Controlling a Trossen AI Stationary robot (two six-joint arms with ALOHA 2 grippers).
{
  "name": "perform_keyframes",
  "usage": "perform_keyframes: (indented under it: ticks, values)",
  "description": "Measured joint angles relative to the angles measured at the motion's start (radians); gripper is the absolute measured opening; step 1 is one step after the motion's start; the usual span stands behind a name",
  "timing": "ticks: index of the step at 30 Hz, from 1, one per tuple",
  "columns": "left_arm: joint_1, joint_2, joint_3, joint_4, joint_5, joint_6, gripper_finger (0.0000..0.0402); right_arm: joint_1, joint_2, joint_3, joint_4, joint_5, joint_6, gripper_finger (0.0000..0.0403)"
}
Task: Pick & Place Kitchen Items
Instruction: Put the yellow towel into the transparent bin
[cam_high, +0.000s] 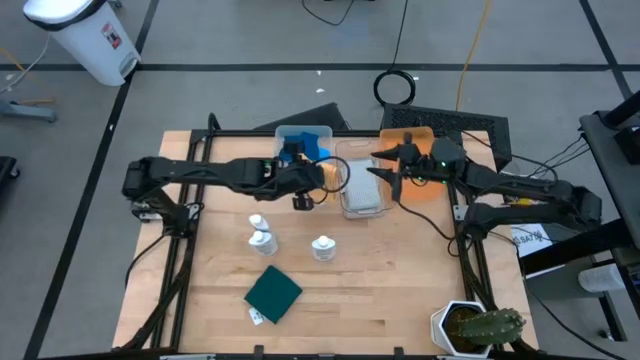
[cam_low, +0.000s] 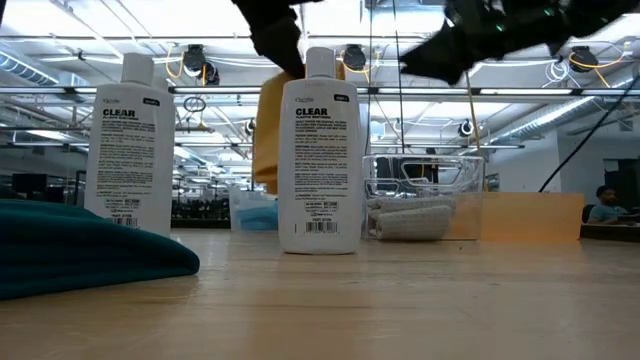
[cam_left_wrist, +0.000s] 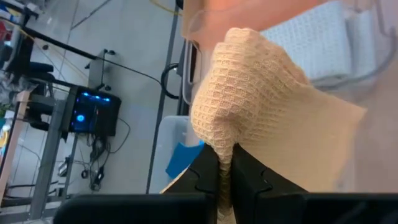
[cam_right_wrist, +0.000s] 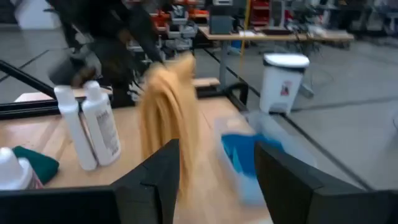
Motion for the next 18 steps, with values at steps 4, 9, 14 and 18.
perform_keyframes:
  ticks: [4, 9, 14, 18]
  values:
    - [0.018, 0.021, 0.000, 0.014, 0.001, 0.014, 0.0012, 0.048, 0.116, 0.170, -0.124, 0.001, -0.083, 0.0218]
    - [0.032, 0.019, 0.000, 0.017, 0.024, 0.014, 0.0011, 0.100, 0.283, 0.386, -0.257, 0.001, -0.142, 0.0293]
    - [0.028, 0.019, 0.000, 0.015, 0.028, 0.014, 0.0018, 0.126, 0.442, 0.525, -0.310, 0.003, -0.215, 0.0331]
    - [0.019, 0.019, 0.000, 0.010, 0.034, 0.007, 0.0011, 0.125, 0.528, 0.561, -0.301, 0.004, -0.245, 0.0331]
